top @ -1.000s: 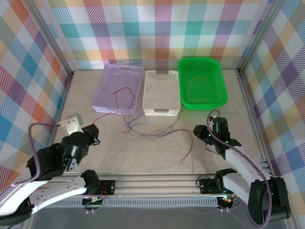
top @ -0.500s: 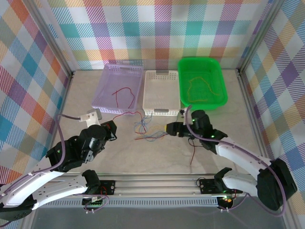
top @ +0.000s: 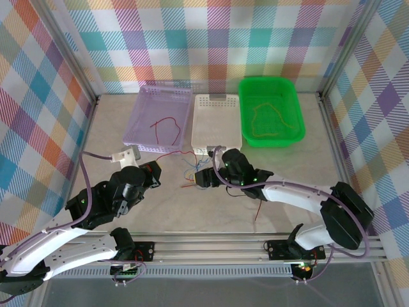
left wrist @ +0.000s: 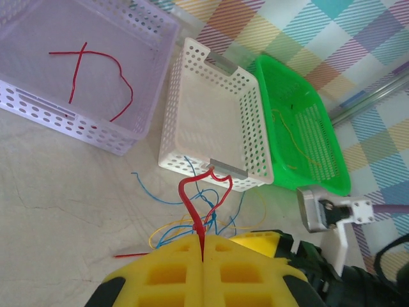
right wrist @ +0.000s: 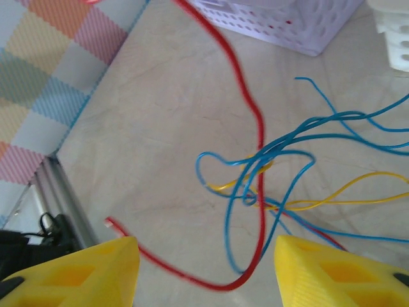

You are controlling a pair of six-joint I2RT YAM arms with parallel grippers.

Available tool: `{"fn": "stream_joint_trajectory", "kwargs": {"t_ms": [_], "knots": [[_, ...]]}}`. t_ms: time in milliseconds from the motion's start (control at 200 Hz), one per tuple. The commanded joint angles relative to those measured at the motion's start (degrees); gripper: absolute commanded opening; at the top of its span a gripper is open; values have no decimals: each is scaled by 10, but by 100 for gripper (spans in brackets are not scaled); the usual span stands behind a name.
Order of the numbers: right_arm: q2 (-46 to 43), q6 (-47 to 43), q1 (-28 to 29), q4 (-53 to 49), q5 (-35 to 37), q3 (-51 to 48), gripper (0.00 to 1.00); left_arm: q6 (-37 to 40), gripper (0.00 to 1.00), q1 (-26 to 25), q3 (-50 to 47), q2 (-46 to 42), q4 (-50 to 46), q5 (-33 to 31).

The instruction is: Untangle the cables

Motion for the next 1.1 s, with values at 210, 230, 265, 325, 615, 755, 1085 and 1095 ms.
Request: {"fn": "stream_joint_trajectory", "kwargs": {"t_ms": [210,230,265,325,615,755,1085,1095], "knots": [[55,-23,20,0,58,39,53,-10,0,-7,4,-8,11,5],[58,-23,21,0,61,41,52,-10,0,-7,4,-8,11,5],[63,-21,21,0,64,43,49,-11,0,-7,3,-8,12,6],[70,-16,21,6,66,43,43,-12,0,-7,3,-9,15,8],[72,-16,22,14,78,16,0,-6,0,-7,23,-50,-23,-19],[61,-15,22,30,89,-21,0,3,0,-7,41,-88,-62,-49],[59,-2,21,50,129,-98,0,24,0,-7,90,-141,-116,-87],[59,-2,21,49,131,-99,0,26,0,-7,93,-142,-117,-88]]}}
